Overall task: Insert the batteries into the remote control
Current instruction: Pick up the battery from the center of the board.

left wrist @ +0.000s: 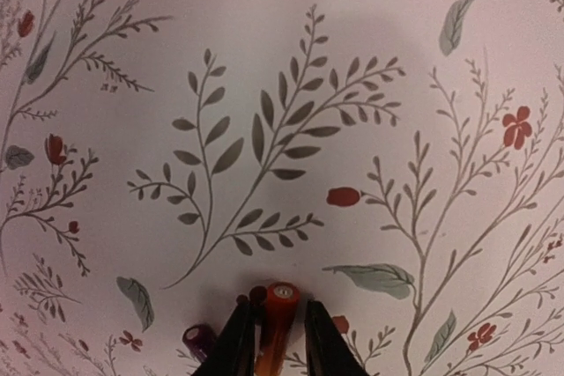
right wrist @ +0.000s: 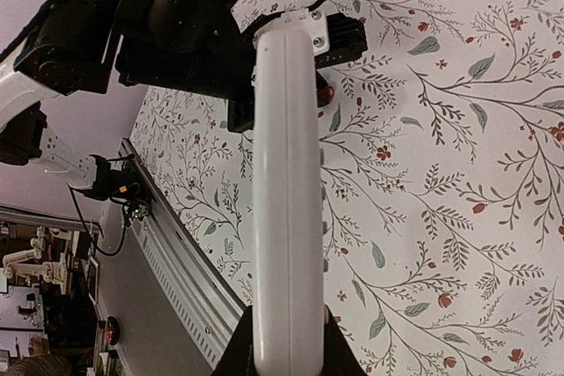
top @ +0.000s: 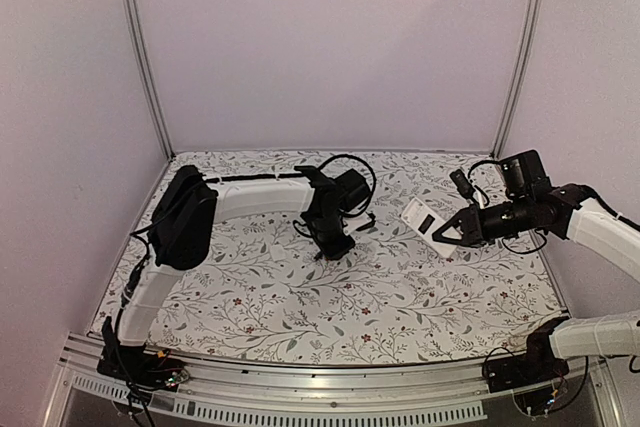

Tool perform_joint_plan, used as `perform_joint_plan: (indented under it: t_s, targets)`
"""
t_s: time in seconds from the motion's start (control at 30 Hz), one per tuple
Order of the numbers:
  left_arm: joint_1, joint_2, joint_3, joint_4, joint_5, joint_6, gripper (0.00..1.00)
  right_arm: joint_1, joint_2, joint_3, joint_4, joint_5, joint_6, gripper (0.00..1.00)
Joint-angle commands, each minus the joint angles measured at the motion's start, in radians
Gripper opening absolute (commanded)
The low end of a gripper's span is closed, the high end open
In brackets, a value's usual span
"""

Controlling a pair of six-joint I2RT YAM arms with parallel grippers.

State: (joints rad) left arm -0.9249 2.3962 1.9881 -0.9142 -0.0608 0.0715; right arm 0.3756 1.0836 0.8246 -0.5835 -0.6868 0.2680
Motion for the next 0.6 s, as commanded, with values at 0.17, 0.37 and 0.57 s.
perform_joint_plan:
  t_s: [0.17,0.37,0.57]
  targets:
    - [-0.035,0.041,0.046,-0.091,-0.006,0.005,0.13,-0.015,0.005,-0.012,0.027,-0.026,0.005,0.0]
    - [-0.08,0.037,0.091,-0.156,0.03,-0.058,0.0,-0.02,0.014,-0.012,0.031,-0.032,0.009,0.0]
    - [-0.084,-0.037,0.102,-0.146,0.163,-0.212,0.0,-0.02,0.01,-0.013,0.03,-0.041,0.013,0.0]
